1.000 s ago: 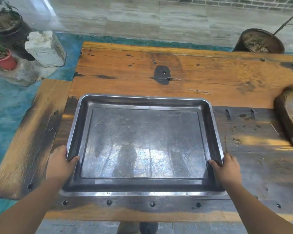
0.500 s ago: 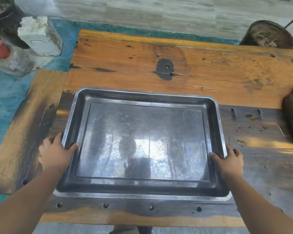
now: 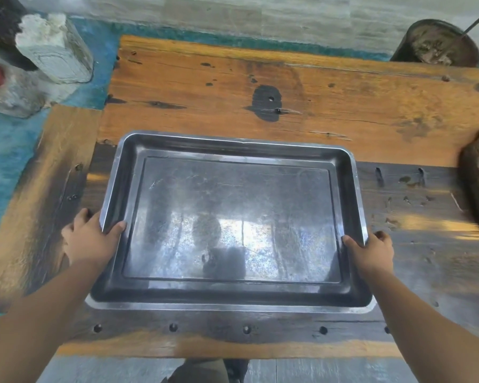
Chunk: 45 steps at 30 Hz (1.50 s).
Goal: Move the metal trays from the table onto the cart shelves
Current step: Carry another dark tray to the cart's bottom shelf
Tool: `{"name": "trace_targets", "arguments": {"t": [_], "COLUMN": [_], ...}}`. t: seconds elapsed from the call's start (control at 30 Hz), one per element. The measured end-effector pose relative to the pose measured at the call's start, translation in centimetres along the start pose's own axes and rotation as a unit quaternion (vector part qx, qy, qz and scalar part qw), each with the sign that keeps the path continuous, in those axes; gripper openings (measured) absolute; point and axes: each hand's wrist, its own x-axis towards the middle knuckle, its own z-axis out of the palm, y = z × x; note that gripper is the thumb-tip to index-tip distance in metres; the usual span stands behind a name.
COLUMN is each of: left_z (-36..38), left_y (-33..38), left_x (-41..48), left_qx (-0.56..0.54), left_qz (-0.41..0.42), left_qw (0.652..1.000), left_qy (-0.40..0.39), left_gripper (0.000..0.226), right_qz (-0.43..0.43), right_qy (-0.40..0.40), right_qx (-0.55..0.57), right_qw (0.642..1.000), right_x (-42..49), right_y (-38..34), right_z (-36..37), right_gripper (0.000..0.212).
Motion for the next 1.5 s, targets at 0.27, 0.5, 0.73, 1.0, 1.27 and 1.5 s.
{"name": "trace_targets", "arguments": {"t": [0.27,0.5,0.73,1.0,1.27,1.5], "left_z": [-5.4,-15.1,-24.9,-31.4,-34.0,-36.7], "left_y": [1.4,5.2,7.7,5.1,-3.5,-16.1], "left_x": [-0.2,-2.2,-7.9,-14.2,-16.2,-16.1], "left_qx": [-0.077,-0.117,-0.182,-0.277,-0.318,-0.338], "left_qz": [0.048,0.069,0.089,0.102,0.072,-0.018], "left_qw": [0.995,0.991,0.978,0.953,0.94,0.931], "left_qy": [-0.038,-0.014,0.045,0.071,0.1,0.137], "left_gripper": [0.051,0.037,0.032,0.027,0.026,0.024], "right_qz": [-0.029,-0.072,-0.095,-0.156,-0.208,-0.287], "right_qy": [-0.033,-0.007,0.027,0.036,0.02,-0.021], "right_qx": [0.068,0.128,0.175,0.205,0.204,0.177], "right_qw": [0.997,0.989,0.98,0.966,0.957,0.941], "right_x": [-2.0,-4.5,-7.1,-12.4,-16.4,-22.2], "right_y": [-1.7,-3.8,-5.1,-6.4,-12.7,-24.3], "right_z": [-5.1,-14.9,-26.9,-33.5,-32.2,-27.8], "right_gripper": [0.047,0.034,0.035,0.019,0.024,0.017]}}
